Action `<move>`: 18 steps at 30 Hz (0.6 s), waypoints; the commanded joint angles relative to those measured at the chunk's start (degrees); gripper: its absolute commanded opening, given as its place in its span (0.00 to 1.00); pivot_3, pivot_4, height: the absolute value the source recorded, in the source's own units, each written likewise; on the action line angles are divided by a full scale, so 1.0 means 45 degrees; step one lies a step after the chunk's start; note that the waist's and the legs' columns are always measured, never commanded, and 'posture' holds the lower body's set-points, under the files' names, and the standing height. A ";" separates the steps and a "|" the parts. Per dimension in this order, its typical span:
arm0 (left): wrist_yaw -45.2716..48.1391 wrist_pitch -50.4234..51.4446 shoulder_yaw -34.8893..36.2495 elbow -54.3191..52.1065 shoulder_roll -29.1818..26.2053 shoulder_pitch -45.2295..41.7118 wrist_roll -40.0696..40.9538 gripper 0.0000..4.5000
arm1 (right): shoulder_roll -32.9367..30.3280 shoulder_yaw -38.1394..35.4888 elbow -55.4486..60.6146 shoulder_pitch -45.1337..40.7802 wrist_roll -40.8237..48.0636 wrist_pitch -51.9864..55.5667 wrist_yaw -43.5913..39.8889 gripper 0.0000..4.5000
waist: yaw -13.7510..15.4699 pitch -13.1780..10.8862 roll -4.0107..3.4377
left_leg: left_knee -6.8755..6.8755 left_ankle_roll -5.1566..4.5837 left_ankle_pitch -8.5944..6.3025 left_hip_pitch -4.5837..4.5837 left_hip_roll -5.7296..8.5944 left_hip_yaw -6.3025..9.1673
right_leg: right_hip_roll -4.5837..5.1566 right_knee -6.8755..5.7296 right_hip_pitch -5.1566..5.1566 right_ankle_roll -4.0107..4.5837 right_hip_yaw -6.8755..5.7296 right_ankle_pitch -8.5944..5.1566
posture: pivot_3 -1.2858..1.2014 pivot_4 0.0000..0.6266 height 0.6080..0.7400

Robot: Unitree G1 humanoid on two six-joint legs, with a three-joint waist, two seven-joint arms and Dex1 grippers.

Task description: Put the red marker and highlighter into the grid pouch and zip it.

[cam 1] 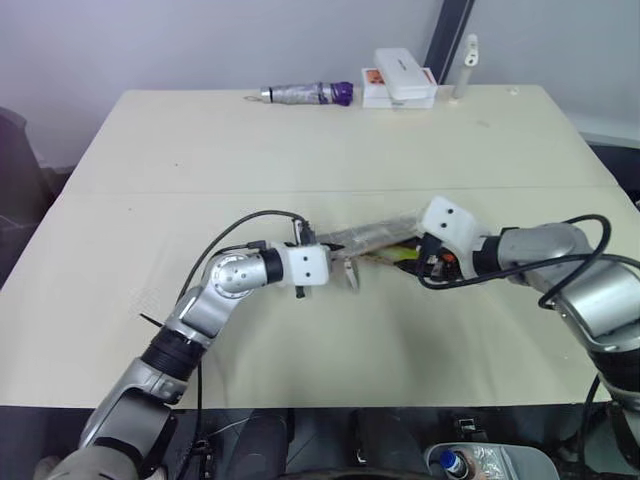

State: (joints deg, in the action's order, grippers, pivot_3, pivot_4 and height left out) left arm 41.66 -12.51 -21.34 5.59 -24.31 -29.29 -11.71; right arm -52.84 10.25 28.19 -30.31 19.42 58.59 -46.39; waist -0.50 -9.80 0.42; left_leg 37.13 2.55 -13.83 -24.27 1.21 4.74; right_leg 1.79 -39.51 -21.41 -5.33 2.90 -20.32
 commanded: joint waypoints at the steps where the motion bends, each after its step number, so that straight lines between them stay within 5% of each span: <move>1: 0.0071 0.0497 0.0509 -0.0618 0.0107 0.0030 0.0636 0.00 | -0.0483 -0.1403 0.0703 -0.0273 0.0443 -0.0121 -0.0259 0.95 | -0.0008 0.0000 -0.0001 | 0.0000 -0.0001 -0.0001 -0.0001 0.0000 0.0000 | 0.0000 0.0000 -0.0001 0.0000 0.0000 0.0000 | 0.52 0.24 1.00; 10: -0.0889 0.8481 0.2921 -0.1688 0.2688 -0.1154 0.4602 0.00 | 0.0104 -0.5172 0.1705 -0.0195 0.3739 0.0789 -0.0598 0.99 | -0.0029 -0.0004 0.0007 | 0.0011 -0.0008 -0.0004 -0.0007 -0.0004 0.0017 | -0.0010 -0.0002 0.0006 -0.0001 -0.0015 0.0001 | 0.52 0.24 1.00; 18: -0.1957 1.1094 0.3800 -0.1777 0.4383 -0.2436 0.6378 0.00 | 0.3611 -0.2977 0.1525 0.0041 0.2975 0.1320 0.3380 0.99 | -0.0077 -0.0002 0.0007 | 0.0014 -0.0007 -0.0004 -0.0007 -0.0006 0.0017 | -0.0010 -0.0008 -0.0001 -0.0001 -0.0011 0.0001 | 0.52 0.24 1.00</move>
State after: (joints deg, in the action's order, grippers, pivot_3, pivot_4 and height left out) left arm 33.74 36.58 -5.94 0.09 -4.92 -38.80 14.94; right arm -38.16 -3.85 35.97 -29.47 35.08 64.98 -35.77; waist -0.85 -9.81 0.46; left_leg 37.18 2.52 -13.84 -24.31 1.19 4.80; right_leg 1.75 -39.56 -21.44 -5.34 2.86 -20.31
